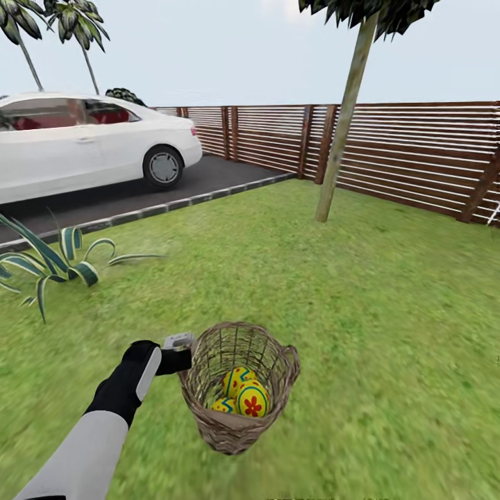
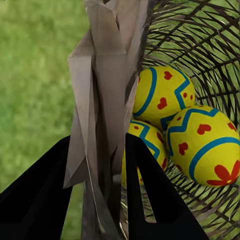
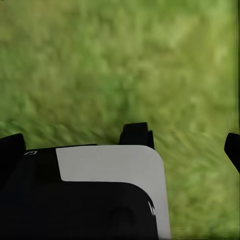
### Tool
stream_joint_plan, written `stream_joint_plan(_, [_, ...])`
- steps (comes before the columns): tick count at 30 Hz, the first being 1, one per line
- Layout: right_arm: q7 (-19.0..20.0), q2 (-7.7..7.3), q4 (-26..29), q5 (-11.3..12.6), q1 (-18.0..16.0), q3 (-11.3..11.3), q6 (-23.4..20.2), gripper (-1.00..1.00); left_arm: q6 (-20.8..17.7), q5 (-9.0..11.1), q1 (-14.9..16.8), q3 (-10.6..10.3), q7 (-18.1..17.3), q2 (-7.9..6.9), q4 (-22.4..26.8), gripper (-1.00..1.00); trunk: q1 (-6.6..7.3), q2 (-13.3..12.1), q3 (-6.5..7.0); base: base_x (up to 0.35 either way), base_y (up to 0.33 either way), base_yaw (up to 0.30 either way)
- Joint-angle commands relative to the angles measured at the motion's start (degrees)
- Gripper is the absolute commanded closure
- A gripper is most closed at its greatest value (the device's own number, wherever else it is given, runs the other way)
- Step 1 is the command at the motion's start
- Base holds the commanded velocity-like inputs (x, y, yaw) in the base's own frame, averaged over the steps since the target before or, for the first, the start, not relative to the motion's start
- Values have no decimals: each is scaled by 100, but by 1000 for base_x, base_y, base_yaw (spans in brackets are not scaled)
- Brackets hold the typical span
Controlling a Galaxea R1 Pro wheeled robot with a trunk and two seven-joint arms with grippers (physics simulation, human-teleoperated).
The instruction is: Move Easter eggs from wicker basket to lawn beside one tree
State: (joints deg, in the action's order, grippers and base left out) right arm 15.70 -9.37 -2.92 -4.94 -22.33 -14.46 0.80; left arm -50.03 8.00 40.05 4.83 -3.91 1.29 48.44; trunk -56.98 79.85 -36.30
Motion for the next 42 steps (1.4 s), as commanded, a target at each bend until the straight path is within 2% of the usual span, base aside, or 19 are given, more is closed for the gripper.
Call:
stream_joint_plan(1, [12,-2,-16,-51,-8,-48,8,-100,-34,61,1,27,-13,4,8,100,23,-38,9,0,0,-240])
stream_joint_plan(16, [12,-4,-16,-51,-8,-48,8,-100,-33,61,3,27,-13,8,8,100,352,-640,213,0,0,-242])
stream_joint_plan(27, [21,-3,-16,-60,-8,-43,8,-100,-16,61,-5,32,-13,-23,5,100,352,-640,208,61,0,-273])
stream_joint_plan(39, [21,5,-16,-64,-8,-38,7,-100,-7,61,-6,35,-13,-28,-1,100,352,-640,163,190,0,-66])
stream_joint_plan(42, [13,18,-39,-141,-8,-14,31,-100,-6,61,-6,35,-13,-31,-1,100,352,-640,163,336,0,-9])
